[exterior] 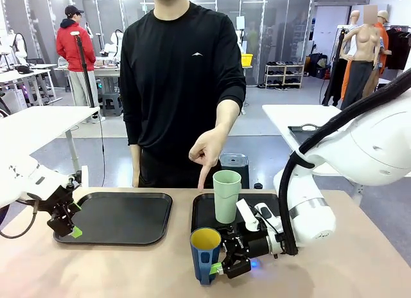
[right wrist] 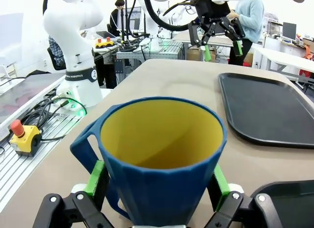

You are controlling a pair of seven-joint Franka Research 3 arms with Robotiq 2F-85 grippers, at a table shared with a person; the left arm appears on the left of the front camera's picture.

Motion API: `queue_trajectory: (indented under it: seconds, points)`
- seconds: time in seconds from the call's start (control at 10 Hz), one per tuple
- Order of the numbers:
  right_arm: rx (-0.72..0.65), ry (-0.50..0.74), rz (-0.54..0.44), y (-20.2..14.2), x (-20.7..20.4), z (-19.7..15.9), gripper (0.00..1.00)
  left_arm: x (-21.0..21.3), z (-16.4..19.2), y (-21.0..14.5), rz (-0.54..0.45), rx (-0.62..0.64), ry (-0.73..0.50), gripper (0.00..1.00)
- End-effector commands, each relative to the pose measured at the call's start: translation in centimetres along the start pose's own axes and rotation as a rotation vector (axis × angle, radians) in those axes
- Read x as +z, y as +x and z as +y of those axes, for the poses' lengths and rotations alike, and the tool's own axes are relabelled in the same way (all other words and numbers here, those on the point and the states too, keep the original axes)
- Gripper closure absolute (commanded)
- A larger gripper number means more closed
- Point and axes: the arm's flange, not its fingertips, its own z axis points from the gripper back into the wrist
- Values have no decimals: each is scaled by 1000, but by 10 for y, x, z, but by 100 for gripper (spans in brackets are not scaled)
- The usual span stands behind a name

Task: Sort and store the cups by type.
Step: Pick up the Handle plastic cup and place it into the empty Flat Tray.

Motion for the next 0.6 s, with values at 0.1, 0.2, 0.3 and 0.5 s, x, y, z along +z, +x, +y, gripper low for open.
queue_trajectory:
  seconds: [0.1, 0.2, 0.3, 0.5]
  points:
    - [35, 21, -2, -3, -12, -5, 0, -1, 0, -1, 15, 1, 17, 0]
    - [28, 28, 10, -5, -14, -5, 0, -1, 0, -1, 15, 1, 17, 0]
    - [31, 26, 32, -6, -13, -5, 3, -1, 0, -1, 15, 1, 17, 0]
    - [30, 27, 35, -6, -14, -3, 20, -1, 0, -1, 15, 1, 17, 0]
